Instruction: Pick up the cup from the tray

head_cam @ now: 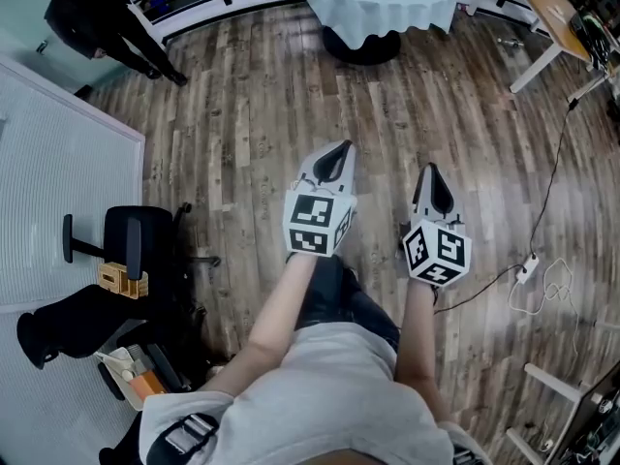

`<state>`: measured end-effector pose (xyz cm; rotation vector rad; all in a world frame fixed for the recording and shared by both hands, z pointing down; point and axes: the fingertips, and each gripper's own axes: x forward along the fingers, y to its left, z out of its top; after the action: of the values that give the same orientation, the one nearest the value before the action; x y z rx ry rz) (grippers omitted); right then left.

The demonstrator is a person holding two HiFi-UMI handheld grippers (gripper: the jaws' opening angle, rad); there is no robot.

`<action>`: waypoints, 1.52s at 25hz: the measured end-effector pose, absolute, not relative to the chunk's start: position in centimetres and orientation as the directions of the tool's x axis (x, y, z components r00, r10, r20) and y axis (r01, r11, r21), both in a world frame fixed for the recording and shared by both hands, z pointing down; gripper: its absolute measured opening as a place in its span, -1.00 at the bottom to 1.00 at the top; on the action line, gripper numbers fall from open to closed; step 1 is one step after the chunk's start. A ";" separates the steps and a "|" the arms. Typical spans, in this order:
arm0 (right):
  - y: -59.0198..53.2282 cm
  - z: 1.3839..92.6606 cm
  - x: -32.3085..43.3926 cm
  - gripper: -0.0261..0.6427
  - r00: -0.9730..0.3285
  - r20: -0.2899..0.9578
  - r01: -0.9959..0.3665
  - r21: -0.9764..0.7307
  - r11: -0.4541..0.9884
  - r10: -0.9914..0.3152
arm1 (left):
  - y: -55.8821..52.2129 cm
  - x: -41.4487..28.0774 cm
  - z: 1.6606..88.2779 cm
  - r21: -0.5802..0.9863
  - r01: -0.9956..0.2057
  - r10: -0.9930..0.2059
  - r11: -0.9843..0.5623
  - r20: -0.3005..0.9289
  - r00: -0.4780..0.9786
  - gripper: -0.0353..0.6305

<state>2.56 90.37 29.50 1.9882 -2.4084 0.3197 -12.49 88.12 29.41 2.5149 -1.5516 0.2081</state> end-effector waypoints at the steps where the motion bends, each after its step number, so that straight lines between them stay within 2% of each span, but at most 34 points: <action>1: 90.1 29.7 2.7 -0.89 -0.198 0.133 -0.971 -0.164 0.176 -0.971 | 88.0 -12.6 29.6 0.080 -0.897 -0.872 -0.434 0.214 0.441 -0.88; 10: 85.3 30.9 2.9 -0.89 -0.187 0.146 -0.970 -0.185 0.158 -0.971 | 82.9 -13.8 31.1 0.114 -0.908 -0.878 -0.404 0.230 0.420 -0.88; 28: 62.3 28.8 -1.7 -0.89 -0.182 0.148 -0.977 -0.142 0.161 -0.972 | 59.5 -17.2 28.6 0.105 -0.889 -0.867 -0.446 0.195 0.458 -0.88; 38: 53.9 28.9 -2.5 -0.89 -0.163 0.173 -0.982 -0.119 0.144 -0.971 | 50.6 -17.6 28.9 0.110 -0.877 -0.852 -0.468 0.207 0.480 -0.88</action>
<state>-2.47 53.93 28.87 1.9963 -2.3339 0.3155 -17.61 50.59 28.91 2.5248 -1.4952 0.1814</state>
